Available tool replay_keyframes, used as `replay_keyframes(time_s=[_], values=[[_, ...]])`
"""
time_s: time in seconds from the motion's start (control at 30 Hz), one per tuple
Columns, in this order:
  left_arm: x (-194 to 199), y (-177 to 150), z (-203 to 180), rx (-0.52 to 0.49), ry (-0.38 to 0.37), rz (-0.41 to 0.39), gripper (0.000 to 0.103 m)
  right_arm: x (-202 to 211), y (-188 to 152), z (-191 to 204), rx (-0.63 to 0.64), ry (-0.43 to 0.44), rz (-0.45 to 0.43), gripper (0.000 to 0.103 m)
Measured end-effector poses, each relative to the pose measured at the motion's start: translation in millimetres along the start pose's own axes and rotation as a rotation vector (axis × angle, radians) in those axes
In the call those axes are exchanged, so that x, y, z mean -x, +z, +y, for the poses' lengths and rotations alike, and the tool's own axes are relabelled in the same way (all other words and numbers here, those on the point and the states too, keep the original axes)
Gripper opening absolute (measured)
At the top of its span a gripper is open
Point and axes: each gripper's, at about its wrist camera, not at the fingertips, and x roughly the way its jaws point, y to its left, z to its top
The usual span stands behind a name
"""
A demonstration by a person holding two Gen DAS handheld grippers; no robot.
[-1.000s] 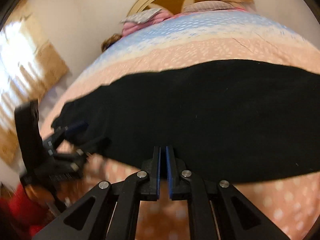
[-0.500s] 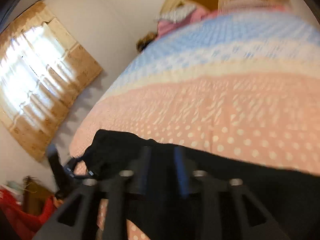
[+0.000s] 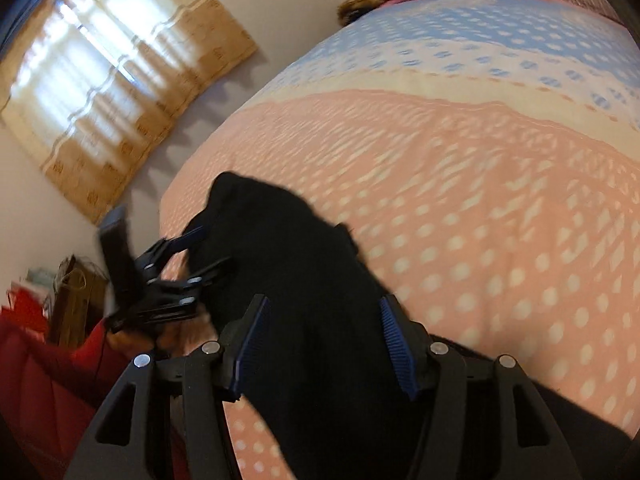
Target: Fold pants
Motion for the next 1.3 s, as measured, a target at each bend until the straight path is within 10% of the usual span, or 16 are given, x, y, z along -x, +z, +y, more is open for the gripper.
replay_keyframes(time_s=[0.37,0.63,0.9,1.07,1.3], values=[[-0.1,0.1,-2.1,0.027,0.001,-0.003,0.103,-36.5,15.5,5.7,0.010,0.040,0.053,0.059],[7.0,-5.6,1.3,0.029,-0.005,-0.016,0.103,-73.0,25.2,35.5,0.092,0.087,0.120,0.083],[6.1,-5.8,0.8,0.023,-0.001,-0.016,0.103,-88.2,56.9,-1.1,-0.102,0.080,-0.046,0.082],[5.6,-7.9,0.1,0.023,-0.002,-0.022,0.103,-36.9,76.6,-19.6,-0.094,-0.199,-0.286,0.082],[5.1,-9.8,-0.9,0.025,-0.001,-0.030,0.103,-16.1,74.2,-43.4,-0.221,-0.077,-0.242,0.079]])
